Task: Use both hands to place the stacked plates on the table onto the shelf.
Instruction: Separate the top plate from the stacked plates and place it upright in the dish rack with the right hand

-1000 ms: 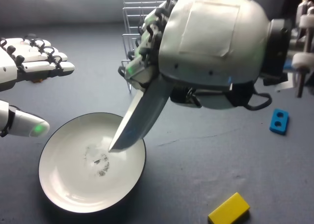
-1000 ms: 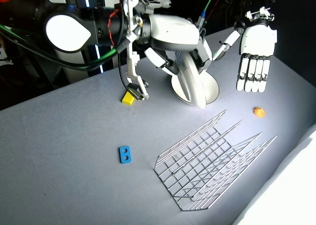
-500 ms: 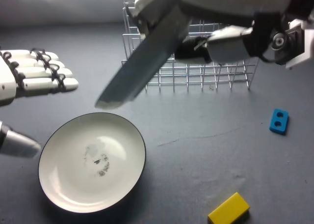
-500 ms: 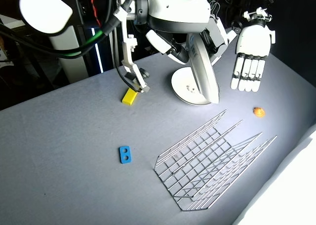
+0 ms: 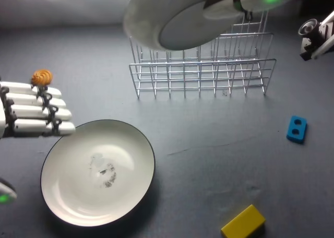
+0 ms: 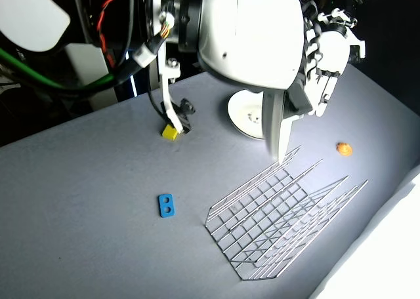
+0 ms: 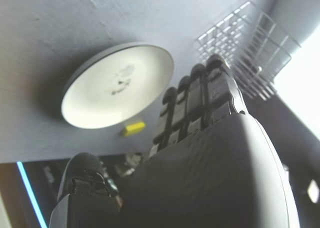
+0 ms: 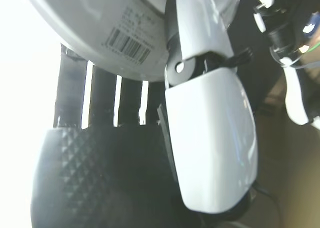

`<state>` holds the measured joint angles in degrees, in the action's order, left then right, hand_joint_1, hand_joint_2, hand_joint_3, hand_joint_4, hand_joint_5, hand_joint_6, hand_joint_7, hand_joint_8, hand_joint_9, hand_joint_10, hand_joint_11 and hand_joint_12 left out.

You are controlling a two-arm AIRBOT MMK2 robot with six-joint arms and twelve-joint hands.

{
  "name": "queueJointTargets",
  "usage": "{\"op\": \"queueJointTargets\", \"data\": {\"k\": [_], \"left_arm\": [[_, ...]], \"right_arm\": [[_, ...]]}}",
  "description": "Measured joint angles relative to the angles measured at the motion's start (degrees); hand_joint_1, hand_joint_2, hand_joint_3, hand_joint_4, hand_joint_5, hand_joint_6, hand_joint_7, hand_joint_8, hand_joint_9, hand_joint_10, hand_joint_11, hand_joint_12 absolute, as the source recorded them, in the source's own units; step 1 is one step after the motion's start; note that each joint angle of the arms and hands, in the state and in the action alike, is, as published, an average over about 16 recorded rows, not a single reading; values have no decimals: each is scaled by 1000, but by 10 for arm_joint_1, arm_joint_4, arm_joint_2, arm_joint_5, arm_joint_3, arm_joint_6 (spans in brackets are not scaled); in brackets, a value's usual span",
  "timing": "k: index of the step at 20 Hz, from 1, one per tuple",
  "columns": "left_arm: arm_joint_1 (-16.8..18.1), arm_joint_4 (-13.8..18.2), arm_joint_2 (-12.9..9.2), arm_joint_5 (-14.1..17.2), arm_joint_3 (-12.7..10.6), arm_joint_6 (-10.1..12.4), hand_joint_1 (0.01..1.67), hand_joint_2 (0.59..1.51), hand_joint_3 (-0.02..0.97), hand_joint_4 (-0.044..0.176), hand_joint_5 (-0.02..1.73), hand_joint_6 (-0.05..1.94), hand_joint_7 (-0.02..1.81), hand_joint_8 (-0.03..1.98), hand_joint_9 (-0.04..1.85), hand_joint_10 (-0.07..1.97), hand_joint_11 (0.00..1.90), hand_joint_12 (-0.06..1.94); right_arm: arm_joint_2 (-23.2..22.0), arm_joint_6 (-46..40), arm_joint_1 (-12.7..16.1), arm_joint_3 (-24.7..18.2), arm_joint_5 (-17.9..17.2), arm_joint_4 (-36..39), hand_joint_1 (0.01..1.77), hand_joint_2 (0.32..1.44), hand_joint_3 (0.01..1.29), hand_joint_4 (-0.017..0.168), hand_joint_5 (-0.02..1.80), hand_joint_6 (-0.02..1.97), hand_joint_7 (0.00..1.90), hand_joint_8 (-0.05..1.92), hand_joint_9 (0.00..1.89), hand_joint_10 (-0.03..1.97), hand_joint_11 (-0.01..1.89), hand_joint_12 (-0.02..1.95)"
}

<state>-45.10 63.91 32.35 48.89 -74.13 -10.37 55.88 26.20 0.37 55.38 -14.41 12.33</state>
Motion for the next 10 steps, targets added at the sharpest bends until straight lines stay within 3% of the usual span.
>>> {"op": "queueJointTargets", "data": {"k": [10], "left_arm": [[-45,57,0,20,2,-5,14,1108,12,5,25,10,19,7,20,10,16,10]], "right_arm": [[35,-42,12,74,43,-59,1360,1003,12,-8,851,1090,981,989,946,1112,789,1214]]}}
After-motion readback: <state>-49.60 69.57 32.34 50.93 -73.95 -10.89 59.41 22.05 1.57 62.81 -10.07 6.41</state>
